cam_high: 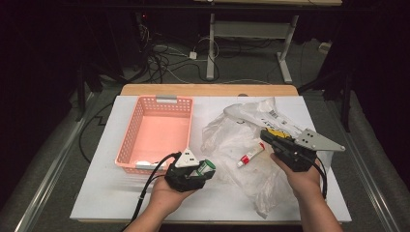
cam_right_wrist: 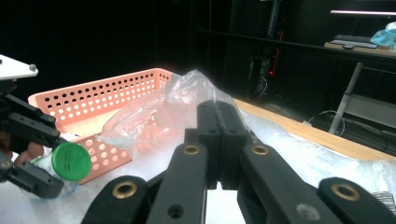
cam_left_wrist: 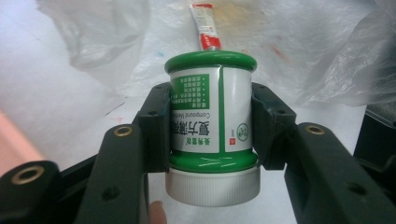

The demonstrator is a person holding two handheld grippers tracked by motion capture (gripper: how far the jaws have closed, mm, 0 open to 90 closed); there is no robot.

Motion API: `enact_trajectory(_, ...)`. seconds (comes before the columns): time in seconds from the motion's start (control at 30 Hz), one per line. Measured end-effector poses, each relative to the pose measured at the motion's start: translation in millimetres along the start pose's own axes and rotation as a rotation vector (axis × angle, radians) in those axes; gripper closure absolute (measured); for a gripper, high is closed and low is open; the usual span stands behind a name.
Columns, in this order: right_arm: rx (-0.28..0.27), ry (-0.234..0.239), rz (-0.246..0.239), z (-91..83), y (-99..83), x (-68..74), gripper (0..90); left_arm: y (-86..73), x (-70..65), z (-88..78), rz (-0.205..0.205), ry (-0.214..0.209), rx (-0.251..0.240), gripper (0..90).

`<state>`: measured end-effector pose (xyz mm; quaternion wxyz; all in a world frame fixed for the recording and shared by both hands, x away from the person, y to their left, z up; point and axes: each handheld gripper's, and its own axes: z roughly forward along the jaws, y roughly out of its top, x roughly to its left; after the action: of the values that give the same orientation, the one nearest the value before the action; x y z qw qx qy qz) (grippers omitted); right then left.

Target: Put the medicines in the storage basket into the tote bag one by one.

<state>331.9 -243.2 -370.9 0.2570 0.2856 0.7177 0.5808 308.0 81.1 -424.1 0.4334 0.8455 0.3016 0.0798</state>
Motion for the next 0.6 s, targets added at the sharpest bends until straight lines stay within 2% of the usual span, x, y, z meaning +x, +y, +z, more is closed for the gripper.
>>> enact_trajectory(0.07, -0.002, -0.001, 0.002, -0.3, 0.3, 0.2, 90.0, 1.9, -1.9, 4.1, -0.002, -0.007, 0.000, 54.0)
enact_trajectory(0.17, -0.002, -0.001, 0.003, -0.6, 0.4, 0.4, 90.0, 7.4, -6.6, 11.8, 0.021, -0.010, 0.009, 54.0)
enact_trajectory(0.6, -0.001, 0.002, 0.000, -0.2, 0.5, 0.5, 90.0, 33.6, -21.0, 41.2, 0.068, -0.045, -0.007, 53.9)
